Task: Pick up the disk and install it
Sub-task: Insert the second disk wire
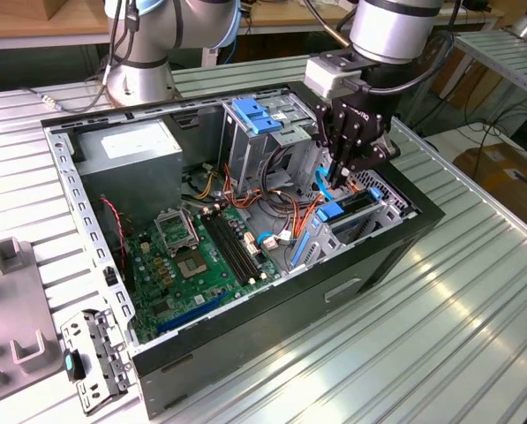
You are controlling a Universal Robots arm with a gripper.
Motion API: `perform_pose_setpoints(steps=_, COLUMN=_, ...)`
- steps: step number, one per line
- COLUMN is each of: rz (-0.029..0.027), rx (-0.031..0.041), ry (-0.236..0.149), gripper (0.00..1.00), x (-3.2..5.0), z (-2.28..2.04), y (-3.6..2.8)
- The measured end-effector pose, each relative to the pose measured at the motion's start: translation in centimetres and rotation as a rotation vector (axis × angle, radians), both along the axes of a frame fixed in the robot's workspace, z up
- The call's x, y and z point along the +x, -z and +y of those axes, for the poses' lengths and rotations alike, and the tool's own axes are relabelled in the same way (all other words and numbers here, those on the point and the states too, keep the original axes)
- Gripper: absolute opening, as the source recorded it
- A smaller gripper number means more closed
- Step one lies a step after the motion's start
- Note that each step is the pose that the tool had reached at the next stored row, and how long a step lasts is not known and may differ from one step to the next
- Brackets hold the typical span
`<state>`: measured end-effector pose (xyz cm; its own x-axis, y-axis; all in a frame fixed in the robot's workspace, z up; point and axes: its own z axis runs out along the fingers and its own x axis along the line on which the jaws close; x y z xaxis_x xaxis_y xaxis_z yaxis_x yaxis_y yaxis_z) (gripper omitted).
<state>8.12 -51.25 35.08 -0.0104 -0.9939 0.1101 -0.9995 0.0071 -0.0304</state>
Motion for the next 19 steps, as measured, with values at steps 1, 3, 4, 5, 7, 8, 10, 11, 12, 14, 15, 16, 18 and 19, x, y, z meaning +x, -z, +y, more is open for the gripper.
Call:
perform_pose_setpoints(steps=1, rz=0.0000, rx=0.0000, ry=0.000, gripper=0.16, x=0.00, z=0.00, y=0.00)
perform_pose_setpoints(steps=3, rz=0.0000, rx=0.0001, ry=0.000, gripper=0.16, x=0.00, z=-0.01, y=0.00)
perform_pose_setpoints(steps=4, rz=0.0000, rx=0.0000, ry=0.000, gripper=0.16, x=0.00, z=-0.02, y=0.00)
perform_pose_setpoints(steps=5, rz=0.0000, rx=-0.0001, ry=0.000, gripper=0.16, x=0.00, z=-0.02, y=0.00)
perform_pose_setpoints(steps=7, rz=0.0000, rx=0.0000, ry=0.000, gripper=0.16, x=0.00, z=-0.03, y=0.00)
perform_pose_setpoints(steps=8, rz=0.0000, rx=0.0000, ry=0.000, gripper=0.16, x=0.00, z=-0.03, y=0.00)
perform_pose_setpoints(steps=10, rz=0.0000, rx=-0.0001, ry=0.000, gripper=0.16, x=0.00, z=-0.05, y=0.00)
perform_pose_setpoints(steps=11, rz=0.0000, rx=-0.0001, ry=0.000, gripper=0.16, x=0.00, z=-0.10, y=0.00)
perform_pose_setpoints(steps=12, rz=0.0000, rx=0.0001, ry=0.000, gripper=0.16, x=0.00, z=-0.19, y=0.00)
perform_pose_setpoints(steps=14, rz=0.0000, rx=-0.0001, ry=0.000, gripper=0.16, x=0.00, z=-0.49, y=-0.01)
perform_pose_setpoints(steps=15, rz=0.0000, rx=0.0000, ry=0.000, gripper=0.16, x=0.00, z=-0.73, y=0.00)
perform_pose_setpoints(steps=16, rz=0.0000, rx=-0.0001, ry=0.000, gripper=0.16, x=0.00, z=-0.98, y=0.00)
perform_pose_setpoints(steps=18, rz=0.0000, rx=0.0000, ry=0.000, gripper=0.16, x=0.00, z=-1.23, y=0.00)
perform_pose_setpoints(steps=19, rz=0.0000, rx=-0.0003, ry=0.000, gripper=0.16, x=0.00, z=-1.36, y=0.00)
